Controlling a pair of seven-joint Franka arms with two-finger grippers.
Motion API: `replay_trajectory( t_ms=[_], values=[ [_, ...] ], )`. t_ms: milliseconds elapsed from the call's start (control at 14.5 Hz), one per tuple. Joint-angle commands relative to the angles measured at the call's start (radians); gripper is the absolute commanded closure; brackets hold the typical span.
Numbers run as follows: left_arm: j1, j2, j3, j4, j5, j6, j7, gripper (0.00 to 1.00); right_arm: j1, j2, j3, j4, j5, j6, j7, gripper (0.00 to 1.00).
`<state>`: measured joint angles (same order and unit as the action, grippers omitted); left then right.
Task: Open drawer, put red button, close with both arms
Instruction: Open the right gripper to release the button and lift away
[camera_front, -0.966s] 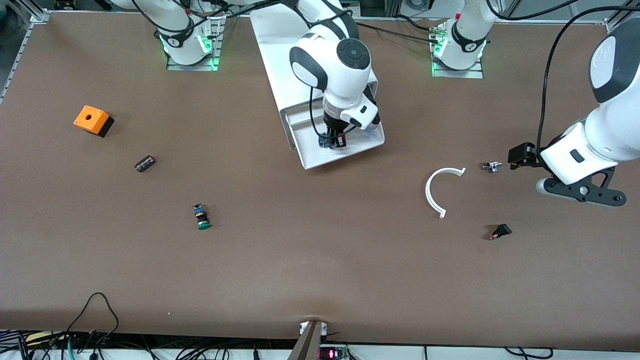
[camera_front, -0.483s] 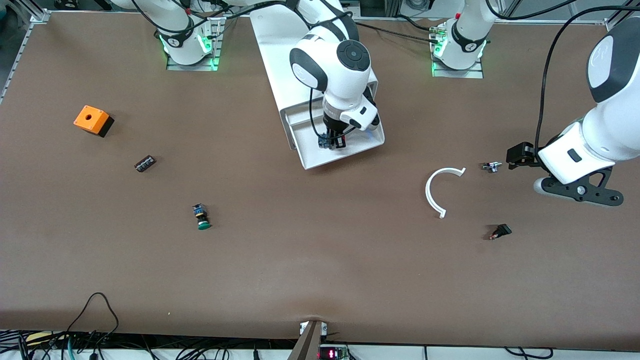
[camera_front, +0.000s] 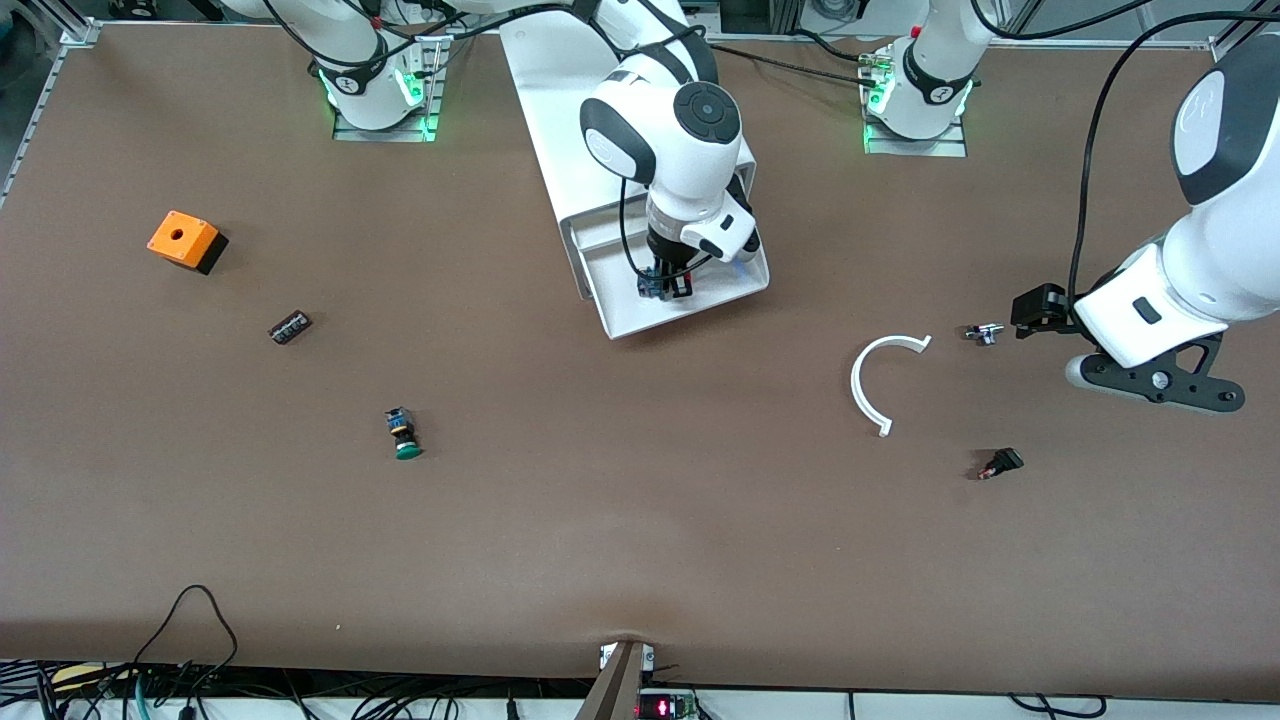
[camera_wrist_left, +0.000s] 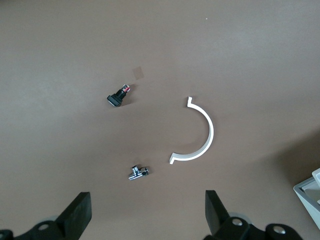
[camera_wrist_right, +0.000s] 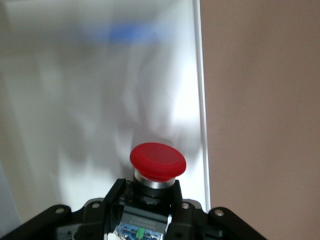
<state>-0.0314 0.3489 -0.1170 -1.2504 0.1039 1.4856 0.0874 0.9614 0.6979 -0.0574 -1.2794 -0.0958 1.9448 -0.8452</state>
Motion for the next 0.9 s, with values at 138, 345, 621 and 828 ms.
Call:
replay_trajectory(
  t_ms=[138,345,621,828],
  values=[
    [0.008,-0.002,-0.003,0.011,0.016,-0.016,0.005,0.00,0.011,0.028,-0.006,0.037,0.002,-0.001,0.012,0.66],
    [0.010,-0.002,-0.003,0.011,0.016,-0.016,0.005,0.00,0.016,0.035,-0.007,0.037,0.002,0.013,0.017,0.66],
    [0.008,-0.002,-0.003,0.011,0.017,-0.016,0.000,0.00,0.017,0.035,-0.007,0.035,0.002,0.017,0.020,0.43],
    [0.002,-0.002,-0.003,0.011,0.017,-0.016,0.000,0.00,0.017,0.034,-0.007,0.037,0.002,0.017,0.063,0.01]
  ],
)
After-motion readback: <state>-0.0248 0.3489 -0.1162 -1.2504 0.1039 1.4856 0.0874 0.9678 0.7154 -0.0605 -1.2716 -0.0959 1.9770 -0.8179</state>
